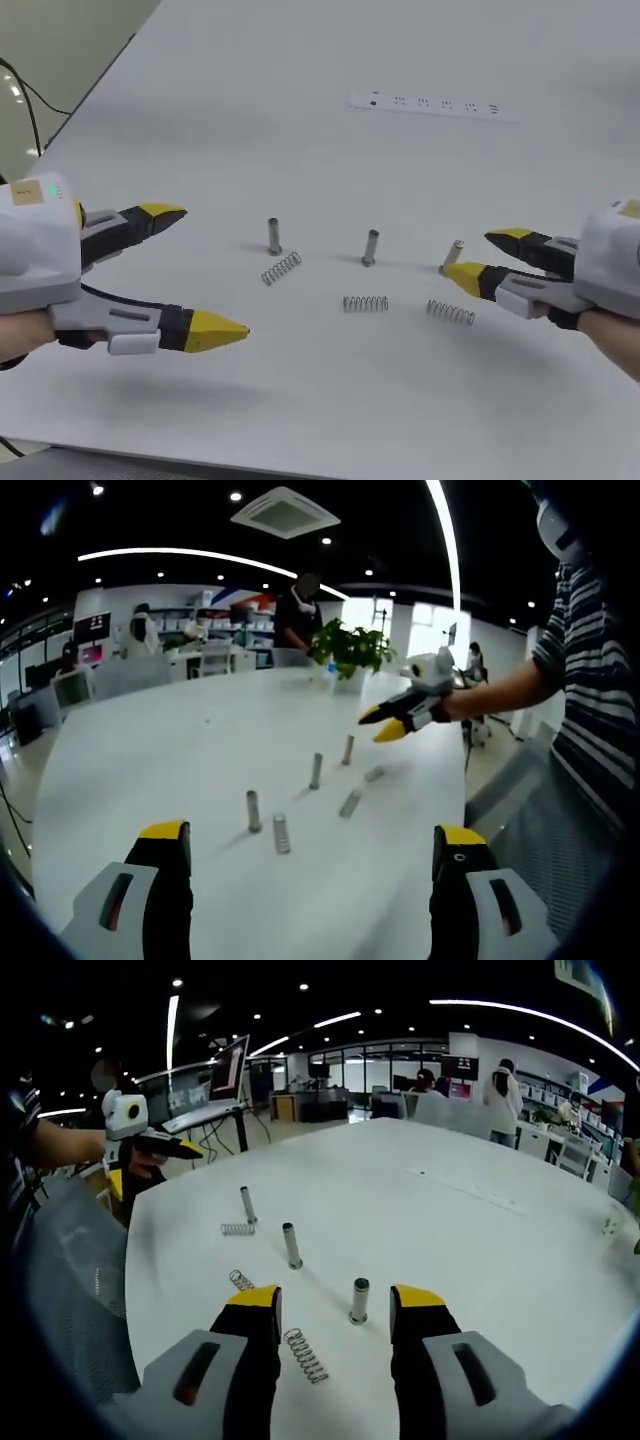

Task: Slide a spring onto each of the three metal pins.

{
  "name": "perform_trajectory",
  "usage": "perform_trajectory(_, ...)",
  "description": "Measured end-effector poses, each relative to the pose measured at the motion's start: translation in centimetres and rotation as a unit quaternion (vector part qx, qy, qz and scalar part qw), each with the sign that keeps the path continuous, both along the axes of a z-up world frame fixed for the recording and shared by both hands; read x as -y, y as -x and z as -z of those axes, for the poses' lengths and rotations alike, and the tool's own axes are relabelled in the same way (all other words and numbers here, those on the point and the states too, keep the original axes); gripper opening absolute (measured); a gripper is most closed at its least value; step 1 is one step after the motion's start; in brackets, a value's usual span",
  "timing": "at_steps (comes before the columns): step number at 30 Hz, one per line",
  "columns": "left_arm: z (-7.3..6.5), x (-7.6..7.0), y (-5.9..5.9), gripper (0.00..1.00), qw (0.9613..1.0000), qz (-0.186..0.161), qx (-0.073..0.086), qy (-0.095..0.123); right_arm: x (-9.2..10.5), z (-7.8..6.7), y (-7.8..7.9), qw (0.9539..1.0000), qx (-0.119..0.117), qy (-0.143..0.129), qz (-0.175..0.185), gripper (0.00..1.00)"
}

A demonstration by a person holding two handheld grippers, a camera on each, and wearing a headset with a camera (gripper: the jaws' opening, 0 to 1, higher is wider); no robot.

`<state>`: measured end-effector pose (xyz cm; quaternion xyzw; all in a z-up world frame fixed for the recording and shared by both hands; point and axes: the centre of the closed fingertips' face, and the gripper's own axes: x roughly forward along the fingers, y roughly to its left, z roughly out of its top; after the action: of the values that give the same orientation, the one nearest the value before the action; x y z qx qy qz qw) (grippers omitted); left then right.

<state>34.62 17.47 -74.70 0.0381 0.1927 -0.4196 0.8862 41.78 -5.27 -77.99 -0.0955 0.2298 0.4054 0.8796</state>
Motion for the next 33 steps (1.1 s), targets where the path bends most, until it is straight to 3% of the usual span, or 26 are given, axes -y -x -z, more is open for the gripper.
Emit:
perform_trajectory(25, 0.2, 0.0, 0.0, 0.98, 1.0, -0.002, -0.001, 0.001, 0.7, 0.2, 2.7, 0.9995, -0.006, -0.002, -0.031, 0.41)
perform_trajectory(33, 0.2, -0.1, 0.1, 0.98, 1.0, -0.003, -0.001, 0.001, 1.3, 1.0, 3.6, 0.9984, -0.011, 0.021, -0.051, 0.41)
